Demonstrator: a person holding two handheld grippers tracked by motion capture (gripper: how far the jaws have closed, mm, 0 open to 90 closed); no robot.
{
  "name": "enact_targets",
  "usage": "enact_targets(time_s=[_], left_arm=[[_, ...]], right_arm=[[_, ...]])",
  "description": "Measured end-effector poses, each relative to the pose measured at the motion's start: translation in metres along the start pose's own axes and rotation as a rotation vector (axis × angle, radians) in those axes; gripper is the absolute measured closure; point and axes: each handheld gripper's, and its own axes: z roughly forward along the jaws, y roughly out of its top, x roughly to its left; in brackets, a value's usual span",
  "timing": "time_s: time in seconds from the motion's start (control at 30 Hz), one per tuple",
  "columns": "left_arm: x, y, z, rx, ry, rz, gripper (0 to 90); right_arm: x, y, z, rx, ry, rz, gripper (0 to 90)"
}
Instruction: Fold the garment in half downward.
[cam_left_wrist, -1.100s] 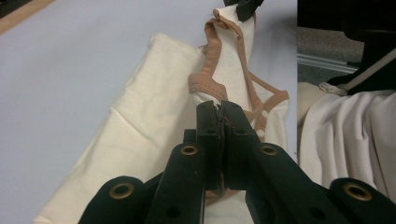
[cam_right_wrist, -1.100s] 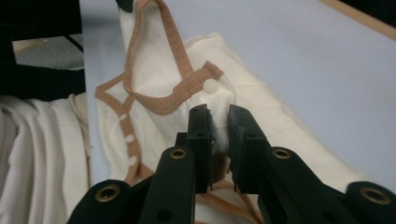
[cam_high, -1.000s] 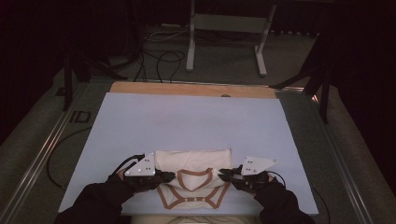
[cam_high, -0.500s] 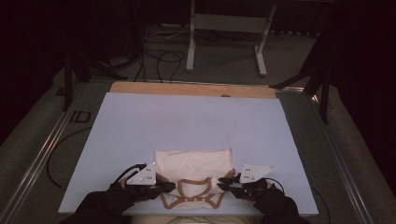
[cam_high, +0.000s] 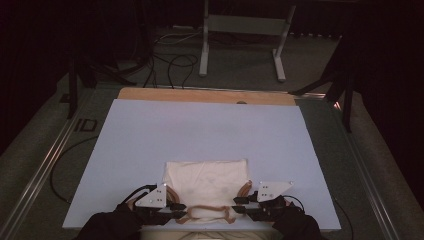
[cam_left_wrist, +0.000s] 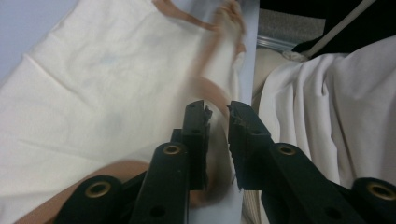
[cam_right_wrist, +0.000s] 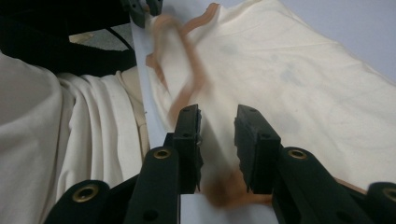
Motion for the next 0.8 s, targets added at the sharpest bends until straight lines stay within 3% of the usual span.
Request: enact_targets(time_s=[0.17, 0.2, 0.37, 0.47, 0.53, 0.67, 0.73, 0.8], left_arm=[[-0.002, -0.004, 0.003, 0.015, -0.036, -0.01, 73.8], [-0.003, -0.004, 0.003, 0.021, -0.025, -0.002, 71.3], [-0.006, -0.003, 0.0, -0.002, -0.013, -0.002, 48.2], [-0.004, -0.002, -0.004, -0.03, -0.028, -0.016, 40.9], [-0.004, -0.001, -0.006, -0.031, -0.019, -0.016, 39.3], [-0.001, 0.0, -0.008, -0.038, 0.0, -0.043, 24.8], [0.001, 0.0, -0.01, -0.037, -0.004, -0.03, 14.9], [0.002, 0.0, -0.011, -0.044, 0.023, -0.036, 12.3]], right_arm=[[0.001, -0.001, 0.003, 0.017, 0.047, 0.014, 65.1], [0.001, -0.002, 0.004, 0.027, 0.052, 0.007, 61.4], [0.002, -0.002, 0.007, 0.032, 0.037, 0.014, 44.5], [0.001, -0.001, 0.008, 0.018, 0.023, 0.032, 33.3], [-0.001, -0.001, 0.008, 0.012, 0.021, 0.039, 29.0], [-0.004, 0.0, 0.006, -0.009, 0.03, 0.065, 20.1], [-0.005, -0.001, 0.006, -0.017, 0.024, 0.062, 17.8], [-0.006, 0.0, 0.005, -0.026, 0.012, 0.06, 15.8]])
